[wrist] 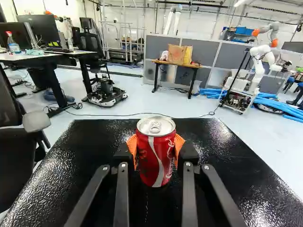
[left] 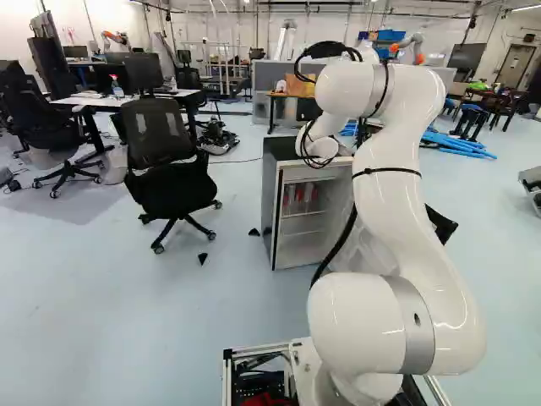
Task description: Grab a drink from the fridge
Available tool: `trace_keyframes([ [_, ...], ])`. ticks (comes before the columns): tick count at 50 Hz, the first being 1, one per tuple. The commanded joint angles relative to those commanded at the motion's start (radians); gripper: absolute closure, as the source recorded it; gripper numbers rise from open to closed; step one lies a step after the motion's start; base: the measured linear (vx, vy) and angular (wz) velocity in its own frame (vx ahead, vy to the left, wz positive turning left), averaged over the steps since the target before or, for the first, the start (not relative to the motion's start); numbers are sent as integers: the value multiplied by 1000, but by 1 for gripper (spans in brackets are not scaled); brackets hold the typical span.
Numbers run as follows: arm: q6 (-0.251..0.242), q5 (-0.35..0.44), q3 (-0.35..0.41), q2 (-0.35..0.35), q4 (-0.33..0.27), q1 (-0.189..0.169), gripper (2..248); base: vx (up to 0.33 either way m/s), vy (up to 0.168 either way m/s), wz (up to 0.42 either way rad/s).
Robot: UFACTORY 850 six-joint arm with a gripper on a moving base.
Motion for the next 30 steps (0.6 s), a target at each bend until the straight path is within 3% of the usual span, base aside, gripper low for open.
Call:
trace_keyframes([
  [16, 0, 0, 0, 0, 0, 0, 150, 0, 0, 0],
  [17, 0, 0, 0, 0, 0, 0, 121, 0, 0, 0],
  [22, 0, 0, 0, 0, 0, 0, 121, 0, 0, 0],
  [23, 0, 0, 0, 0, 0, 0, 87, 0, 0, 0],
  [27, 0, 0, 0, 0, 0, 0, 87, 0, 0, 0],
  [28, 0, 0, 0, 0, 0, 0, 51, 0, 0, 0],
  [30, 0, 0, 0, 0, 0, 0, 51, 0, 0, 0],
])
